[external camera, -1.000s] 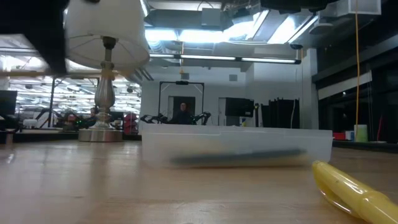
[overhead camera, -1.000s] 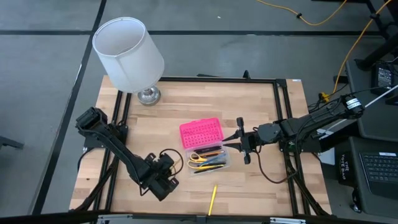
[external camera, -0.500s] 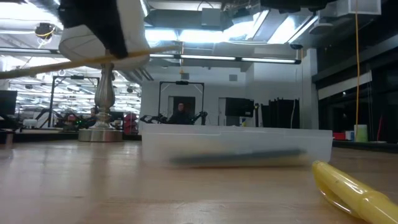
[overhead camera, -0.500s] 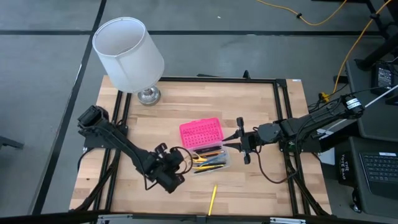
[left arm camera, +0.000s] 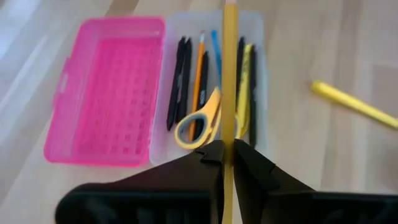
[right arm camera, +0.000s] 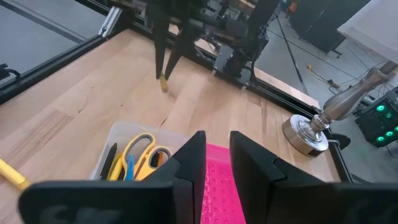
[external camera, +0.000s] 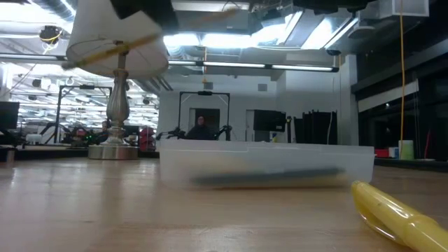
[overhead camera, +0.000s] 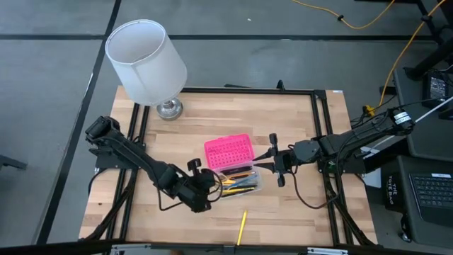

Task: Pick & place school supplies into a supply box
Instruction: Put the yellow pencil into the pink supply box

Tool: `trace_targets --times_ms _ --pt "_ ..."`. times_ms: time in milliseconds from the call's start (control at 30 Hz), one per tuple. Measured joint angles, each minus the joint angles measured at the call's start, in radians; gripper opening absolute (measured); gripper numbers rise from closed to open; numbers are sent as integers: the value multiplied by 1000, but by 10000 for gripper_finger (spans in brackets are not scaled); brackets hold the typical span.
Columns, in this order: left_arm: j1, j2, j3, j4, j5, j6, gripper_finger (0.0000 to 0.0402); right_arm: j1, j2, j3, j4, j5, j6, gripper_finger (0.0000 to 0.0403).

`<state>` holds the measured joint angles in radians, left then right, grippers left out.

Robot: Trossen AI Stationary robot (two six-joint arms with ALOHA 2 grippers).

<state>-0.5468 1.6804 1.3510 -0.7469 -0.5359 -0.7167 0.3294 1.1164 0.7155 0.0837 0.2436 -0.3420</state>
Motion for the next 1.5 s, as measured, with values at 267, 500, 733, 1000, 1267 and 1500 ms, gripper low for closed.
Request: trace_targets --times_ms 267,500,733,1000,1267,1500 --pt "0 -55 0 49 -10 126 12 0 0 0 0 0 45 78" --pt "8 -56 -37 154 29 242 13 0 0 0 -29 0 76 78" --pt "43 -126 -175 298 54 291 13 1 0 0 -66 0 129 78" --pt "88 -238 -392 690 75 499 13 26 0 0 -83 0 143 78" --pt "141 -243 -472 906 121 546 13 65 0 0 -83 0 165 78" --pt "199 -172 -473 1043 247 567 13 68 0 0 -94 0 218 78"
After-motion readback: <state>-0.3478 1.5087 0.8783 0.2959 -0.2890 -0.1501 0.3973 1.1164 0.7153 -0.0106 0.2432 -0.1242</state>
